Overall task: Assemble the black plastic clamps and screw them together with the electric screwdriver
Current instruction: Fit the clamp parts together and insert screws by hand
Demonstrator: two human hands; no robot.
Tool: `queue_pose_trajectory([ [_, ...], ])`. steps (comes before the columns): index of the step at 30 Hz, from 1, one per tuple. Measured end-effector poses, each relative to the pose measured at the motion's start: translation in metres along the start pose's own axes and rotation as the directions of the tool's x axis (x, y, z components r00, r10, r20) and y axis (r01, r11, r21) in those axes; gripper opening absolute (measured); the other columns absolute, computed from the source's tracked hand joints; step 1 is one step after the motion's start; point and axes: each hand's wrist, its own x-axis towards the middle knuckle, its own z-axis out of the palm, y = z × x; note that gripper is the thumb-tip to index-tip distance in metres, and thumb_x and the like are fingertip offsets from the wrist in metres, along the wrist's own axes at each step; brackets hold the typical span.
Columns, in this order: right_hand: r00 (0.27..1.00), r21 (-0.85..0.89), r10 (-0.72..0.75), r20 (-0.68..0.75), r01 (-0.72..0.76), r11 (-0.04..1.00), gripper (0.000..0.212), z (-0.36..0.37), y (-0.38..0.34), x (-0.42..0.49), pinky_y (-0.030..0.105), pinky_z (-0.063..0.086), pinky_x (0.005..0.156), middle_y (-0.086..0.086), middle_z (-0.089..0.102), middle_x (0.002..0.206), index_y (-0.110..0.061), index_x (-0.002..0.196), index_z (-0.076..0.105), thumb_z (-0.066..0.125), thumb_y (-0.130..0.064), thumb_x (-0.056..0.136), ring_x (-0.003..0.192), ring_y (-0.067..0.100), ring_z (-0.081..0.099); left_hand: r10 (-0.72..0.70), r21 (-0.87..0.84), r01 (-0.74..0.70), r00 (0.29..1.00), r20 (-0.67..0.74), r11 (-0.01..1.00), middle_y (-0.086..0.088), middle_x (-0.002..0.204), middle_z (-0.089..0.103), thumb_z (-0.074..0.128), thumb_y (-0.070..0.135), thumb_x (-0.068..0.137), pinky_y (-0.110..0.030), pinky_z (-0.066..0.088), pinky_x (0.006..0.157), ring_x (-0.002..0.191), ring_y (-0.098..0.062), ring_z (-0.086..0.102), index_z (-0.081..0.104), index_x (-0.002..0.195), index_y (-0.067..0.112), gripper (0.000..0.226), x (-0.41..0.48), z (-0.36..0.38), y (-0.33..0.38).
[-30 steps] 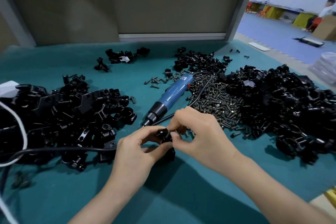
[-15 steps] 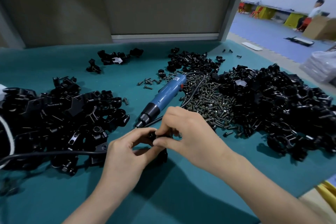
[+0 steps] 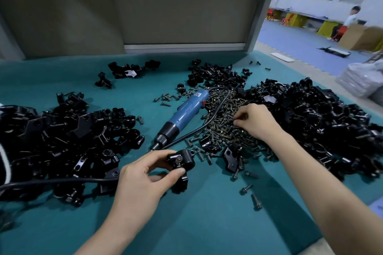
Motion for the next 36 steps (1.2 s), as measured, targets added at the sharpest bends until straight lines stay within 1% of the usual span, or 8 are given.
queue_pose_trajectory([
  [4, 0.999, -0.026, -0.030, 0.034, 0.031, 0.999, 0.014, 0.003, -0.006, 0.002, 0.037, 0.056, 0.076, 0.002, 0.068, 0.087, -0.019, 0.078, 0.068, 0.066, -0.007, 0.085, 0.081, 0.020, 0.064, 0.004, 0.002, -0.004, 1.000, -0.001, 1.000, 0.009, 0.084, 0.074, 0.082, 0.005, 0.068, -0.014, 0.053, 0.061, 0.062, -0.014, 0.071, 0.074, 0.085, 0.040, 0.040, 0.000, 0.000, -0.001],
  [8, 0.999, 0.072, 0.039, 0.029, -0.041, 0.997, 0.007, -0.004, -0.006, 0.010, 0.023, 0.046, 0.063, 0.003, 0.069, 0.084, -0.011, 0.081, 0.072, 0.067, -0.013, 0.086, 0.071, 0.014, 0.060, 0.003, -0.003, -0.003, 1.000, 0.011, 1.000, 0.011, 0.084, 0.074, 0.082, 0.007, 0.068, -0.012, 0.052, 0.061, 0.065, -0.013, 0.072, 0.073, 0.086, 0.042, 0.040, -0.001, 0.000, -0.002],
  [11, 0.997, 0.143, 0.073, -0.040, -0.067, 0.988, 0.005, -0.004, -0.009, 0.019, 0.024, 0.046, 0.070, 0.003, 0.066, 0.085, -0.014, 0.090, 0.069, 0.070, -0.011, 0.085, 0.075, 0.017, 0.060, 0.012, 0.012, -0.012, 1.000, 0.015, 1.000, 0.012, 0.084, 0.074, 0.082, 0.008, 0.068, -0.012, 0.052, 0.062, 0.068, -0.012, 0.072, 0.073, 0.086, 0.043, 0.041, 0.000, -0.001, -0.001],
  [17, 1.000, -0.083, 0.002, 0.021, -0.001, 0.997, 0.021, 0.009, -0.016, 0.029, 0.041, 0.055, 0.078, 0.015, 0.062, 0.099, -0.014, 0.094, 0.054, 0.060, 0.004, 0.085, 0.086, 0.031, 0.061, 0.018, -0.001, -0.018, 0.999, 0.026, 1.000, 0.010, 0.085, 0.074, 0.081, 0.007, 0.069, -0.012, 0.052, 0.061, 0.065, -0.014, 0.073, 0.073, 0.086, 0.042, 0.040, -0.001, 0.000, 0.000],
  [21, 0.999, -0.150, -0.014, 0.032, 0.019, 0.988, 0.016, 0.009, -0.017, 0.030, 0.035, 0.051, 0.072, 0.016, 0.062, 0.103, -0.010, 0.100, 0.058, 0.062, -0.003, 0.086, 0.083, 0.030, 0.061, 0.018, 0.008, -0.018, 1.000, 0.019, 1.000, 0.011, 0.085, 0.074, 0.081, 0.009, 0.068, -0.013, 0.053, 0.061, 0.066, -0.014, 0.073, 0.073, 0.087, 0.042, 0.039, -0.001, 0.000, 0.001],
  [27, 0.992, 0.383, -0.024, -0.121, 0.069, 0.921, 0.021, -0.027, -0.030, -0.012, 0.013, 0.041, 0.051, -0.006, 0.059, 0.059, -0.017, 0.101, 0.072, 0.064, -0.005, 0.086, 0.050, 0.007, 0.047, 0.008, 0.003, -0.008, 1.000, 0.008, 1.000, 0.009, 0.084, 0.074, 0.082, 0.008, 0.068, -0.014, 0.053, 0.061, 0.067, -0.020, 0.072, 0.072, 0.089, 0.041, 0.040, 0.000, 0.000, 0.000],
  [31, 0.976, 0.633, -0.213, -0.045, 0.193, 0.750, 0.018, -0.024, -0.068, -0.074, 0.007, 0.045, 0.058, -0.016, 0.069, 0.072, -0.024, 0.092, 0.074, 0.070, -0.009, 0.083, 0.060, -0.006, 0.057, -0.003, -0.016, 0.003, 1.000, -0.001, 1.000, 0.008, 0.084, 0.074, 0.082, 0.009, 0.068, -0.015, 0.053, 0.061, 0.068, -0.021, 0.072, 0.072, 0.089, 0.040, 0.039, 0.000, 0.000, -0.001],
  [36, 0.966, 0.687, -0.257, -0.029, 0.206, 0.697, 0.016, 0.003, -0.087, -0.098, 0.015, 0.050, 0.069, -0.008, 0.069, 0.080, -0.012, 0.095, 0.076, 0.070, -0.002, 0.084, 0.066, -0.003, 0.060, 0.009, -0.032, -0.009, 1.000, 0.011, 0.999, 0.007, 0.084, 0.074, 0.081, 0.007, 0.069, -0.014, 0.052, 0.061, 0.066, -0.016, 0.071, 0.073, 0.085, 0.042, 0.040, 0.001, 0.001, -0.001],
])
